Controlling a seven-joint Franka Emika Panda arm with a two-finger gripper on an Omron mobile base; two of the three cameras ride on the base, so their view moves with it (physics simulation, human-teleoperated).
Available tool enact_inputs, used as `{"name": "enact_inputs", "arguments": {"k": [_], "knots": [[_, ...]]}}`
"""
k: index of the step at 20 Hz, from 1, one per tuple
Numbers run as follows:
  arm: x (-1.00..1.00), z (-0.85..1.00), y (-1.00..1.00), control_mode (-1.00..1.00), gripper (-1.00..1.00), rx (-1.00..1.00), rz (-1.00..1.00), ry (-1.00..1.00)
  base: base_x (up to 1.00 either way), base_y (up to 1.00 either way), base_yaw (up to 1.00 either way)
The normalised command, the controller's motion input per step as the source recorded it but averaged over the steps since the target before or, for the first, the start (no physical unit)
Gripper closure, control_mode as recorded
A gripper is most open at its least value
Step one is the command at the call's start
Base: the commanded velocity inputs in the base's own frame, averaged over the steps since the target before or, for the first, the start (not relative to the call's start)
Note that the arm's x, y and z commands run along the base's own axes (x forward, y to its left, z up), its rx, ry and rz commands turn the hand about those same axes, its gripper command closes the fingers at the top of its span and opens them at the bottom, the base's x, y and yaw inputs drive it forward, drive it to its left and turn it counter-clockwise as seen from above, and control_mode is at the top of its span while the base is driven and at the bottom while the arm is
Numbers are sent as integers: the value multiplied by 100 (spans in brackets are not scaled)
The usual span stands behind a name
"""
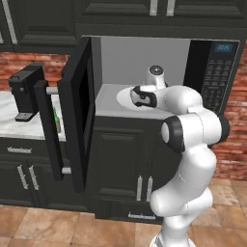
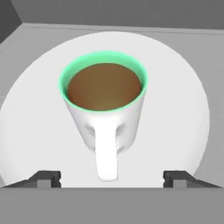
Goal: Place the microwavable item in the microwave. Then, close the microwave door and press the start button.
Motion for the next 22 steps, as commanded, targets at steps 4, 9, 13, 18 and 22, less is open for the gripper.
{"name": "enact_inputs", "arguments": {"k": [4, 9, 13, 18, 22], "knots": [[-83, 71, 0, -100, -100, 0, 0, -8, 0, 0, 0], [-69, 21, 14, -100, -100, -2, 0, -1, 0, 0, 0], [-47, -22, 0, -100, -100, 0, 0, -5, 0, 0, 0], [-100, -6, 12, -100, -100, -7, 0, -31, 0, 0, 0], [-100, 3, 32, -100, -100, -15, 0, -26, 0, 0, 0]]}}
